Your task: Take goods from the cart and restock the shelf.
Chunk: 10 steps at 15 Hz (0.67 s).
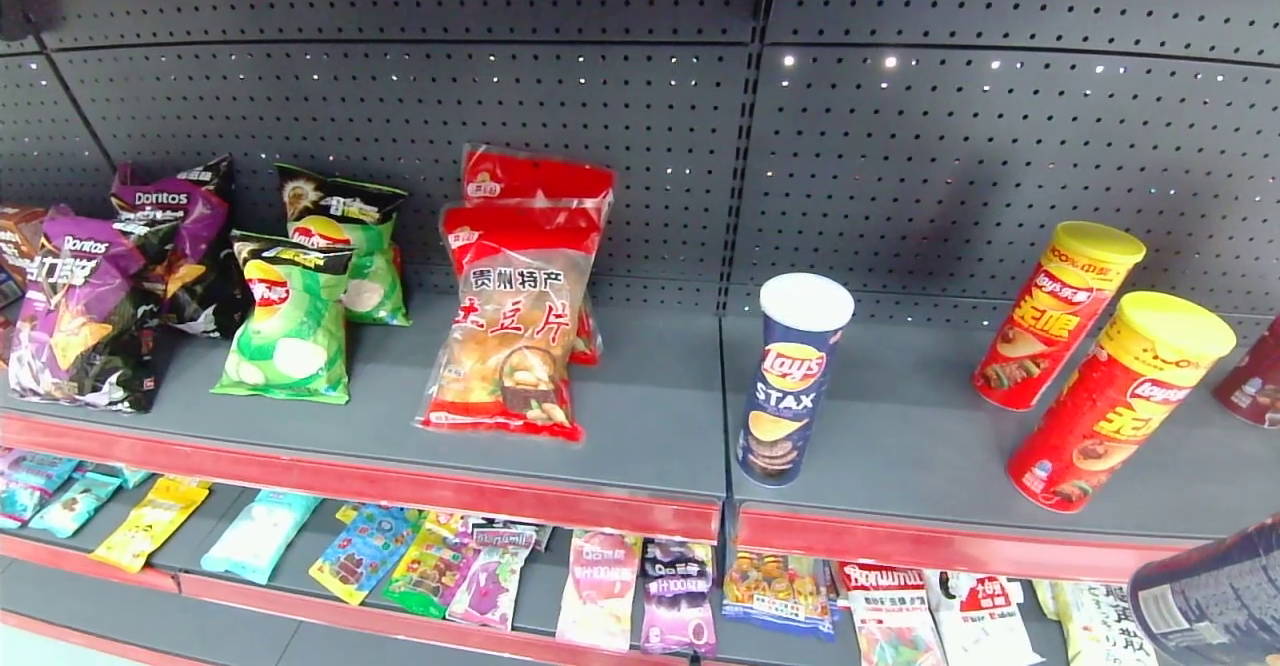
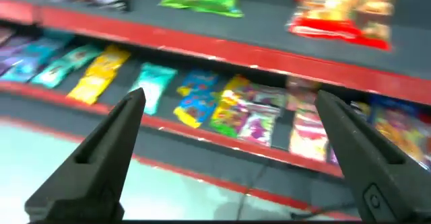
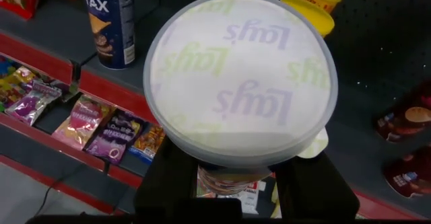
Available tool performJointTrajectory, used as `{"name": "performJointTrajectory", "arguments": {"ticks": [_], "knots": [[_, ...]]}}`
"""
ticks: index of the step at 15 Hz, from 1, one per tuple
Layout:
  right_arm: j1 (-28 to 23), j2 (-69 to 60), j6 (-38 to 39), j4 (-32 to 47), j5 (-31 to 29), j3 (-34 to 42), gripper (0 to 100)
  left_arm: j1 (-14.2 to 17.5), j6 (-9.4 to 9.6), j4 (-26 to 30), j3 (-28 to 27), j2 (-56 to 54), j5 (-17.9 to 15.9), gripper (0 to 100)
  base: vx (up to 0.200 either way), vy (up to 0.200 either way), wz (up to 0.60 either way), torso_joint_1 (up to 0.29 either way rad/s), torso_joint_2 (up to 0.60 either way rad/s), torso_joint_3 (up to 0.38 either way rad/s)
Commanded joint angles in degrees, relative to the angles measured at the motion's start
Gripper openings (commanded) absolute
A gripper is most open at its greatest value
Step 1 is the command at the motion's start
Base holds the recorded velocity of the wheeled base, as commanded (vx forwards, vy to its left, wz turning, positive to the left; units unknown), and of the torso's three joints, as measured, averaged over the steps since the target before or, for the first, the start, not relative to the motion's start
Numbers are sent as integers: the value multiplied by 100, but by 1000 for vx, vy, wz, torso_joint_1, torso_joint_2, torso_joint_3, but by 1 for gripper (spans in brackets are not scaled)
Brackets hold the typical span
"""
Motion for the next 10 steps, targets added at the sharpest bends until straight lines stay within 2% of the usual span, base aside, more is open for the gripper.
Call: {"name": "performJointTrajectory", "arguments": {"ticks": [1, 2, 3, 4, 5, 6, 7, 8, 9, 10], "knots": [[2, -111, 82, 10, -1, 18, 0, 349, 117, 117, 317, -606, 494, 100, 0, 0, 0, 0, 0, 0], [2, -155, 82, 10, -1, 44, 0, 384, 503, 100, 598, -1168, 485, 100, 0, 0, 0, 0, 0, 0], [2, -155, 91, 19, -1, 62, 0, 542, 538, -41, 888, -1414, 406, 100, 0, 0, 0, 0, 0, 0], [2, -120, 82, 10, 17, 44, 0, 603, 512, -366, 1152, -1572, -174, 100, 0, 0, 0, 0, 0, 0], [11, -67, 82, 10, 17, 26, 0, 603, 626, -797, 1327, -1555, -851, 100, 0, 0, 0, 0, 0, 0], [11, -49, 91, 10, 26, 26, 0, 603, 908, -1201, 1538, -1555, -1343, 100, 0, 0, 0, 0, 0, 0], [20, 30, 82, 10, 52, -18, 0, 603, 908, -1509, 1890, -1564, -1642, 100, 0, 0, 0, 0, 0, 0], [37, 135, 91, 10, 175, -70, 0, 603, 565, -1931, 2127, -1564, -2020, 100, 0, 0, 0, 0, 0, 0], [37, 320, 91, 10, 289, -167, 0, 603, 486, -1904, 2127, -1564, -2002, 100, 0, 0, 0, 0, 0, 0], [37, 513, 91, -8, 351, -237, 0, 603, 503, -1895, 2127, -1564, -1967, 100, 0, 0, 0, 0, 0, 0]]}}
